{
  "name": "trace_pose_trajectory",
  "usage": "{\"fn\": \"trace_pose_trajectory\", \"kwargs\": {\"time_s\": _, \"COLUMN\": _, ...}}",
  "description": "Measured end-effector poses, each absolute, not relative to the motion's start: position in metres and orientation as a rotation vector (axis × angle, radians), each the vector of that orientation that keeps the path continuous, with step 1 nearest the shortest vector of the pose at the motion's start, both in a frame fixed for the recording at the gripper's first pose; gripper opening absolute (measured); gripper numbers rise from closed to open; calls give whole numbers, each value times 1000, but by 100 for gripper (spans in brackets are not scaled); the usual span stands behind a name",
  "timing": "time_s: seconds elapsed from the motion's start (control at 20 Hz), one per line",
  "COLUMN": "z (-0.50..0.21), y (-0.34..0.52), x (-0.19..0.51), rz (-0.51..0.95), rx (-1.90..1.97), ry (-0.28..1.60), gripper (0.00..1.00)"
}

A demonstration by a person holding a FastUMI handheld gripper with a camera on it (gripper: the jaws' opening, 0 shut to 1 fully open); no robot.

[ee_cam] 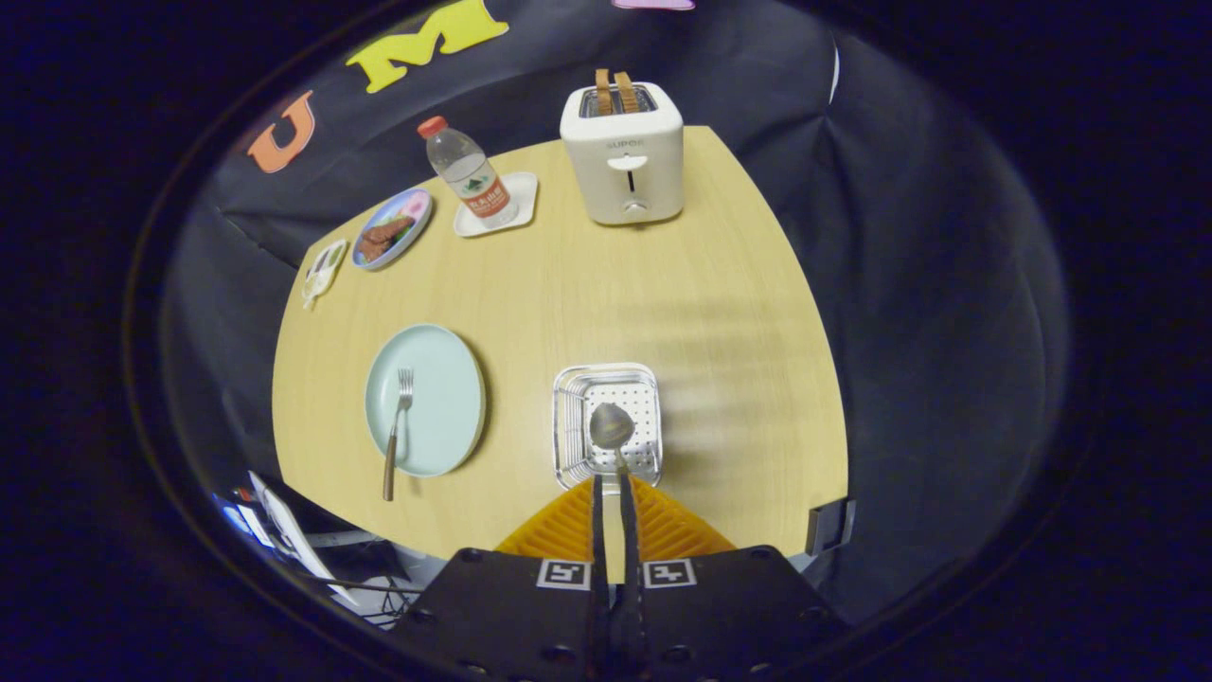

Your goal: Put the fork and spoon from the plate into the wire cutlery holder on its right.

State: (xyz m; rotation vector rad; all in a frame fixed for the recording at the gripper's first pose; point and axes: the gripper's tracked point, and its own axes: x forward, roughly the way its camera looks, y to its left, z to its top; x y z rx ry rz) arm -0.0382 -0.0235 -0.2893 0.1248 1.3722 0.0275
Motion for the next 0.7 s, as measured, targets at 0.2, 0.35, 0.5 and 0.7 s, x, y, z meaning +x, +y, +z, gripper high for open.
{"fn": "trace_pose_trajectory", "kwargs": {"time_s": 0.2, "z": -270, "y": -18, "x": -20, "rz": 26, "rx": 103, "ry": 1245, "gripper": 20}}
{"fn": "trace_pose_trajectory", "kwargs": {"time_s": 0.35, "z": -247, "y": -10, "x": -5, "rz": 31, "rx": 77, "ry": 1119, "gripper": 42}}
{"fn": "trace_pose_trajectory", "kwargs": {"time_s": 0.5, "z": -220, "y": 11, "x": 6, "rz": 48, "rx": 70, "ry": 965, "gripper": 56}}
{"fn": "trace_pose_trajectory", "kwargs": {"time_s": 0.7, "z": -205, "y": 58, "x": 7, "rz": 69, "rx": 53, "ry": 805, "gripper": 89}}
